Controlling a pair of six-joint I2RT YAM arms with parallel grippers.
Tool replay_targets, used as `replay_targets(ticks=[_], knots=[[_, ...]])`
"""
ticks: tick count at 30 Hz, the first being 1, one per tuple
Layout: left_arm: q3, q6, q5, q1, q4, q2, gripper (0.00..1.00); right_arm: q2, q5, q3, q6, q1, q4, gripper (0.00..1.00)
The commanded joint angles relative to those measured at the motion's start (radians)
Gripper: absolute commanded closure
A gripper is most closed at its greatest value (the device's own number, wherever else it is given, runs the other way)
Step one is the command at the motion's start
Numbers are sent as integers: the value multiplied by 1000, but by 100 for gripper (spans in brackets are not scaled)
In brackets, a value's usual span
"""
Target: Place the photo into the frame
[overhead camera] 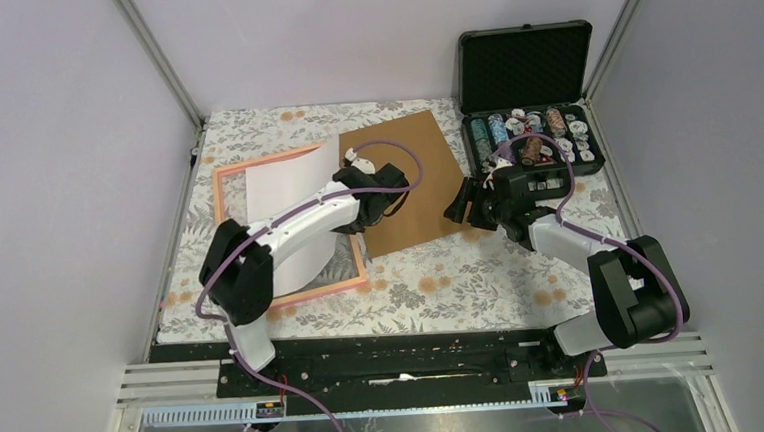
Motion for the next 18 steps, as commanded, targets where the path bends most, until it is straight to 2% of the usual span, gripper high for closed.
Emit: replay_targets(ticks=[1, 10, 18], knots=[[-13, -19, 36, 1, 58, 55, 100, 2, -8, 2, 0, 10, 34, 27], [-77, -94, -27, 41, 53, 67, 100, 13, -17, 2, 2, 12, 39, 27], [-125, -45, -59, 69, 130, 55, 100, 18, -16, 4, 2, 13, 43, 27]])
